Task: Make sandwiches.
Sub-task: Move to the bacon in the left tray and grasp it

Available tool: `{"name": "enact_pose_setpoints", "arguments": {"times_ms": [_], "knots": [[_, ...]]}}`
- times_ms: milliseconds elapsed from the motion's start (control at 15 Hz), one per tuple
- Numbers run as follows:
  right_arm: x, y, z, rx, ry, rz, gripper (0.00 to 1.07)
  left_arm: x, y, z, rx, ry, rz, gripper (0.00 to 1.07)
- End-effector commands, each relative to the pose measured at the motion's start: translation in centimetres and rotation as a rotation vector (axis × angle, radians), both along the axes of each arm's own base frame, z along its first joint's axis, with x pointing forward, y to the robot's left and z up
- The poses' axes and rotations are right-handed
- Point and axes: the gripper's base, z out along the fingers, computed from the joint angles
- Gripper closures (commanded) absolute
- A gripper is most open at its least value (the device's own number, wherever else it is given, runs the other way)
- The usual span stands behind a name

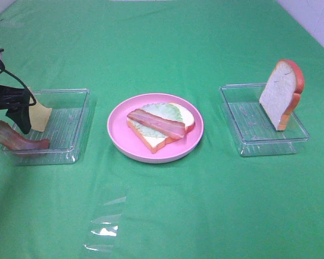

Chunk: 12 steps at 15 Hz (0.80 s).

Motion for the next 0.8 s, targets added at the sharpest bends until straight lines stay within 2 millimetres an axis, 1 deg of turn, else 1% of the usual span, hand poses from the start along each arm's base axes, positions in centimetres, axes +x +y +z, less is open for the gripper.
{"name": "enact_pose_setpoints", "arguments": {"times_ms": [67,267,333,400,467,800], "knots": [[-0.31,-0.02,-0.02,0.000,-0.035,-0.005,0.10,0.13,-0.09,-1.31,-0.005,0.020,0.000,0.10],[-0.31,-0.02,-0.02,0.000,-0.035,-0.005,0.10,0.23,-0.14,-1.89,-0.011,0.031,0.005,0.11],[-0.31,-0.02,-0.02,0.000,-0.035,-0.005,0.10,0.25,-0.15,-1.82,-0.011,0.026,0.006,0.14],[-0.31,-0.02,-0.02,0.000,-0.035,-0.005,0.10,0.26,-0.17,-1.74,-0.015,0.023,0.008,0.20],[-0.31,-0.02,-0.02,0.000,-0.035,-0.005,0.10,0.25,-0.26,-1.73,-0.025,0.025,0.016,0.36],[-0.31,-0.02,-0.02,0.000,-0.035,-0.005,0.10,0.25,-0.26,-1.73,-0.026,0.025,0.021,0.69]]}}
